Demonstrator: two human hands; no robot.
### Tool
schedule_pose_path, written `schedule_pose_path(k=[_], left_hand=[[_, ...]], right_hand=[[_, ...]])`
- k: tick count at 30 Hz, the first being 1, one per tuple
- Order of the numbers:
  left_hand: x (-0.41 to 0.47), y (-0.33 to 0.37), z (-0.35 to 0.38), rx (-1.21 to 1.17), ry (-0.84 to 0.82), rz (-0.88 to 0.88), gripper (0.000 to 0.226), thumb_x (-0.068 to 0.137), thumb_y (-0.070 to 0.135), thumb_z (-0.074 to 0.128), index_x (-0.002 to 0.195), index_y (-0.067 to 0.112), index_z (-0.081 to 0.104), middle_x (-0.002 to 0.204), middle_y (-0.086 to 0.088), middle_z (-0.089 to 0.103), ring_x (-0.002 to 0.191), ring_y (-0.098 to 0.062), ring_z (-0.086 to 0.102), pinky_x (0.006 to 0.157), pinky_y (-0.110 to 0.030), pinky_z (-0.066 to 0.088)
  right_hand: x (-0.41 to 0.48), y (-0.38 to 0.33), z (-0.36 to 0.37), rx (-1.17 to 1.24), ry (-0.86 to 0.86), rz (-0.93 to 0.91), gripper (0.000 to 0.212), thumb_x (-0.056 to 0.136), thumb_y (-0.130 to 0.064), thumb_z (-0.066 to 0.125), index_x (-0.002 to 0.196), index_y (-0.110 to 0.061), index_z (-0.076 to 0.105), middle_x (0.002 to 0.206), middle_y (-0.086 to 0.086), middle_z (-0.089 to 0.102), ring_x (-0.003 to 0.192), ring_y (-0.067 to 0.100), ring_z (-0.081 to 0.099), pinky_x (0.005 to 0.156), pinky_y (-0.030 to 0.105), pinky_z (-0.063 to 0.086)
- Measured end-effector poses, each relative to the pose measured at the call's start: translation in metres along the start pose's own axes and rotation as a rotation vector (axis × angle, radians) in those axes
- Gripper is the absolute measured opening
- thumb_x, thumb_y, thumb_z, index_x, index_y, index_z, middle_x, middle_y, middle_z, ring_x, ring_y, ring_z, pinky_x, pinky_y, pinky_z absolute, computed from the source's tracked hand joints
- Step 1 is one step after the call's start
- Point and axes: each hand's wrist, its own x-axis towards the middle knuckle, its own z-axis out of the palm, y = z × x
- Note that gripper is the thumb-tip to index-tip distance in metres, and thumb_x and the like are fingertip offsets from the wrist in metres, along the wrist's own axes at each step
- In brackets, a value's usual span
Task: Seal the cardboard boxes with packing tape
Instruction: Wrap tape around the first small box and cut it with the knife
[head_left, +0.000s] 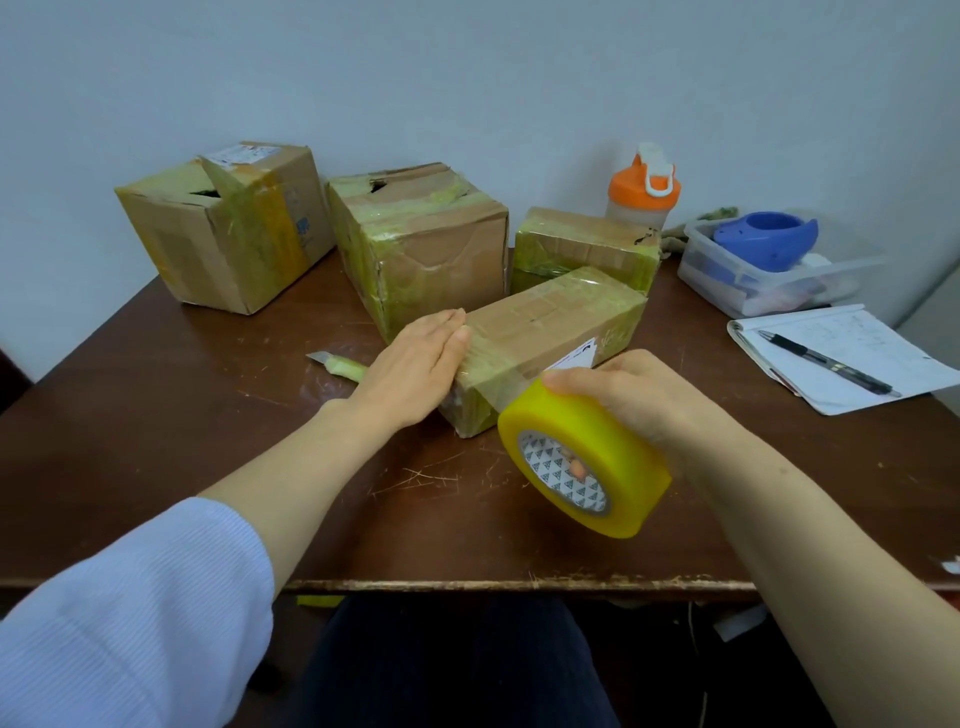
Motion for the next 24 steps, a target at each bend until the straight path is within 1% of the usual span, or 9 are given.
schedule_pose_path(k=[4,8,11,13,15,17,19,22,24], left_hand=[[0.005,0.007,-0.008,0.063,-0.121,-0.087,0.087,0.082,0.074,0.023,0.149,0.018,0.025,0.157,0.003,0.022,0.143,-0.013,0.017,0.114,-0.028,0.011],[0.010,0.013,-0.015,0.201,-0.227,-0.100,0.103,0.073,0.081,0.039,0.151,0.017,0.016,0.158,0.002,0.014,0.144,-0.017,0.016,0.114,-0.031,0.015],[0.012,0.015,-0.018,0.223,-0.315,-0.126,0.116,0.065,0.086,0.039,0.152,0.014,0.009,0.159,0.001,0.008,0.145,-0.016,0.011,0.115,-0.034,0.015],[0.014,0.015,-0.018,0.278,-0.323,-0.117,0.115,0.068,0.085,0.039,0.151,0.012,0.008,0.159,-0.001,0.011,0.144,-0.020,0.016,0.113,-0.039,0.023],[0.015,0.017,-0.015,0.372,-0.273,-0.084,0.111,0.071,0.084,0.034,0.150,0.010,0.012,0.155,-0.004,0.022,0.137,-0.025,0.029,0.104,-0.043,0.037],[0.012,0.017,-0.010,0.459,-0.216,-0.048,0.109,0.070,0.083,0.026,0.149,0.008,0.017,0.149,-0.006,0.031,0.130,-0.028,0.038,0.094,-0.042,0.042],[0.011,0.017,-0.007,0.500,-0.188,-0.020,0.110,0.068,0.083,0.021,0.148,0.007,0.020,0.144,-0.008,0.036,0.125,-0.029,0.042,0.090,-0.042,0.043],[0.016,0.017,-0.011,0.528,-0.140,0.013,0.102,0.071,0.083,0.029,0.142,0.010,0.035,0.132,-0.007,0.048,0.114,-0.029,0.051,0.081,-0.039,0.045],[0.019,0.019,-0.017,0.476,-0.144,-0.012,0.092,0.070,0.085,0.036,0.128,0.015,0.050,0.124,-0.006,0.057,0.107,-0.029,0.056,0.079,-0.039,0.047]], right_hand=[[0.008,-0.011,0.002,-0.039,-0.052,0.046,0.024,0.085,-0.024,0.067,0.097,-0.004,0.061,0.067,0.024,0.069,0.041,0.029,0.063,0.038,0.030,0.051],[0.013,-0.012,-0.001,-0.095,-0.042,0.048,0.022,0.085,-0.027,0.068,0.093,-0.007,0.061,0.053,0.010,0.068,0.039,0.021,0.063,0.034,0.023,0.046],[0.013,-0.011,-0.001,-0.079,-0.065,0.074,0.033,0.084,-0.028,0.069,0.101,-0.002,0.060,0.069,0.022,0.070,0.045,0.029,0.064,0.040,0.032,0.052],[0.014,-0.010,-0.001,-0.065,-0.096,0.073,0.032,0.086,-0.030,0.068,0.101,-0.002,0.061,0.069,0.026,0.068,0.044,0.031,0.063,0.043,0.035,0.054],[0.015,-0.009,-0.001,-0.059,-0.116,0.053,0.030,0.086,-0.036,0.067,0.094,-0.008,0.063,0.063,0.019,0.069,0.045,0.030,0.064,0.044,0.034,0.054],[0.014,-0.009,-0.005,-0.097,-0.130,0.029,0.038,0.075,-0.047,0.072,0.090,-0.013,0.066,0.068,0.010,0.073,0.056,0.028,0.069,0.047,0.032,0.055],[0.012,-0.006,-0.010,-0.134,-0.148,0.041,0.052,0.060,-0.052,0.076,0.091,-0.012,0.070,0.078,0.009,0.075,0.068,0.027,0.072,0.052,0.031,0.057],[0.011,0.002,-0.019,-0.066,-0.120,0.052,0.033,0.070,-0.037,0.074,0.091,-0.011,0.070,0.081,0.010,0.075,0.071,0.027,0.072,0.064,0.039,0.060],[0.008,0.003,-0.021,-0.020,-0.106,0.037,0.018,0.076,-0.025,0.068,0.087,-0.011,0.070,0.077,0.009,0.074,0.068,0.024,0.071,0.067,0.039,0.057]])
